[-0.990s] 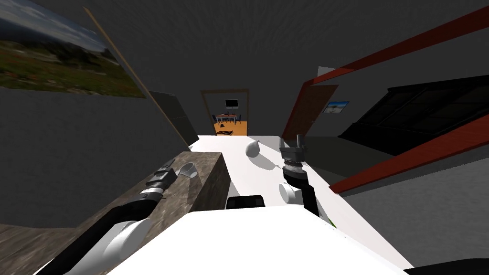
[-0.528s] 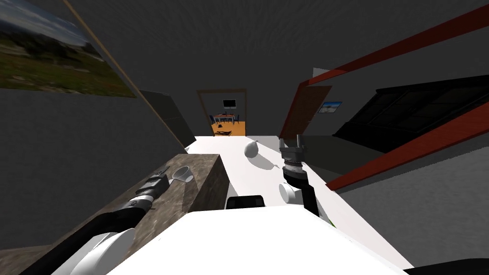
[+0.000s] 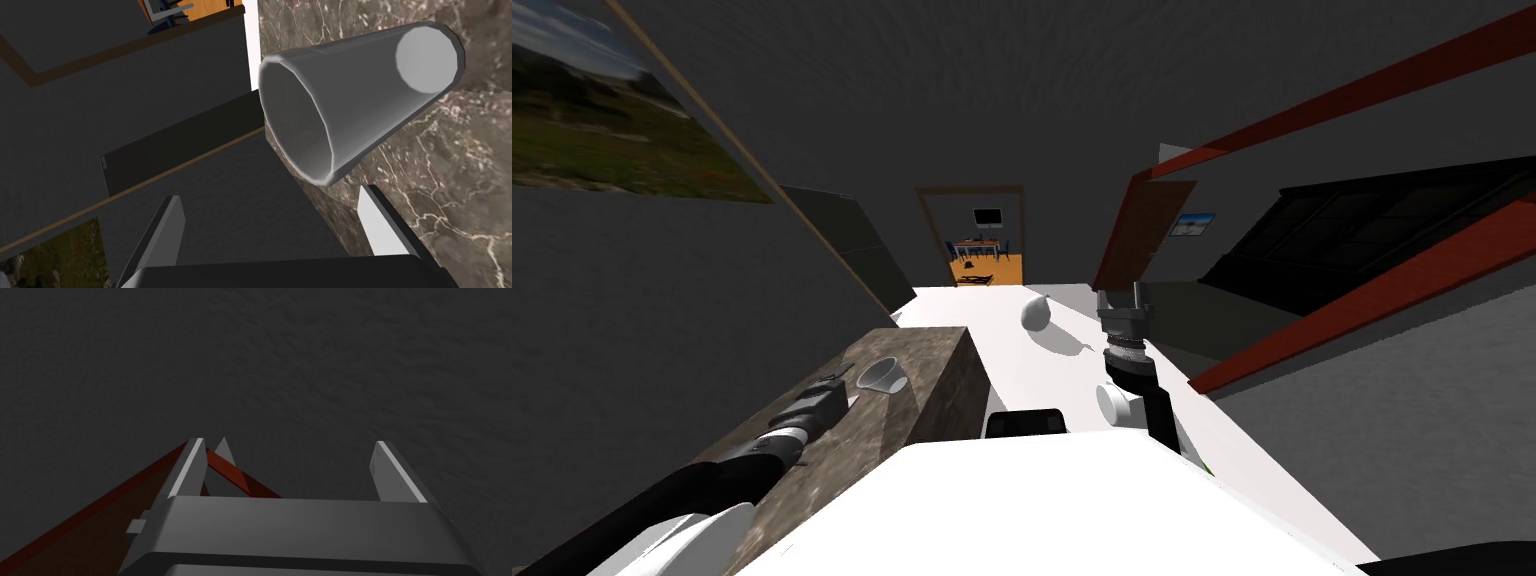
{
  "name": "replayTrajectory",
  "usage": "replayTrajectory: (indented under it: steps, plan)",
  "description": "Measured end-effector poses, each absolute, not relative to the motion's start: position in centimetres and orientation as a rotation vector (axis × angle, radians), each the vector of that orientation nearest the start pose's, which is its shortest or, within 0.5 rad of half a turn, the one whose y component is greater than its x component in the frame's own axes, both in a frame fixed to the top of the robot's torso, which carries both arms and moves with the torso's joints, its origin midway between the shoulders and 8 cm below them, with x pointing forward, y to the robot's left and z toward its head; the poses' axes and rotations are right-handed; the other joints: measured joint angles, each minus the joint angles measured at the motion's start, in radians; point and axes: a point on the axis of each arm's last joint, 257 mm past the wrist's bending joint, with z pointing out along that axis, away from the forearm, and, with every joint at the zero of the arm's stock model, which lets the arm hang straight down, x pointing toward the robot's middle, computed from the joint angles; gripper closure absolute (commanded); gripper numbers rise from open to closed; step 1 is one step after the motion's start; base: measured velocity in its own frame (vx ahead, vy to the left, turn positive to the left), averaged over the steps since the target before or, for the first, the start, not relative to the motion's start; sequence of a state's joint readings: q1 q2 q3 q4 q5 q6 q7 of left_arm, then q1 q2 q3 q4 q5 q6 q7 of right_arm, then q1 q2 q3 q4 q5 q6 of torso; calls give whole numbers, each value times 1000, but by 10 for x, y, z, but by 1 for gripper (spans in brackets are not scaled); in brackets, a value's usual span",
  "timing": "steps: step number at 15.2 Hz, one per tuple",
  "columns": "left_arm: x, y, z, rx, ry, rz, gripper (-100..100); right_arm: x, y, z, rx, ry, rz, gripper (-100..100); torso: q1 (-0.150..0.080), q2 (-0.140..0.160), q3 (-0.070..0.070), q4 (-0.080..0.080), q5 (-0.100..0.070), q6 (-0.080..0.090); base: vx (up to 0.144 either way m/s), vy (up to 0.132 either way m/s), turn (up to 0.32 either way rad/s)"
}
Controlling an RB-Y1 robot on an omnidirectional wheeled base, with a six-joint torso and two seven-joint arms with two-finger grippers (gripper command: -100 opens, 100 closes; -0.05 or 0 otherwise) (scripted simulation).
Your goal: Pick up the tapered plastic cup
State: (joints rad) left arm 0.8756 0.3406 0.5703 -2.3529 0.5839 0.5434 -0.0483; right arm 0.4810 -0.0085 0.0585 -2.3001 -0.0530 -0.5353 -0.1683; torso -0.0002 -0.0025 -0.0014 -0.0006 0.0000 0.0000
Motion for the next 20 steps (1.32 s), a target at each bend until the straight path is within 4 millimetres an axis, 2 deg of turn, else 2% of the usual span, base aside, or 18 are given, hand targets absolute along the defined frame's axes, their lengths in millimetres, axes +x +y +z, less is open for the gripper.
replayTrajectory:
  steps: [7, 12, 20]
  plan:
    - [212, 536, -211, -1725, 1280, -470, -100, 336, -262, 45, 693, 491, 1575, 0, 0, -1, 0, 0, 0, 0, 45, 0, -64]
    - [175, 545, -222, -1830, 1305, -393, -100, 336, -262, 45, 693, 491, 1575, 0, 0, -2, -1, 0, 0, 0, 58, 3, -73]
    - [132, 548, -238, -1967, 1338, -296, -100, 336, -262, 45, 693, 491, 1575, 0, 0, -1, -1, 0, 0, 0, 49, 7, -69]
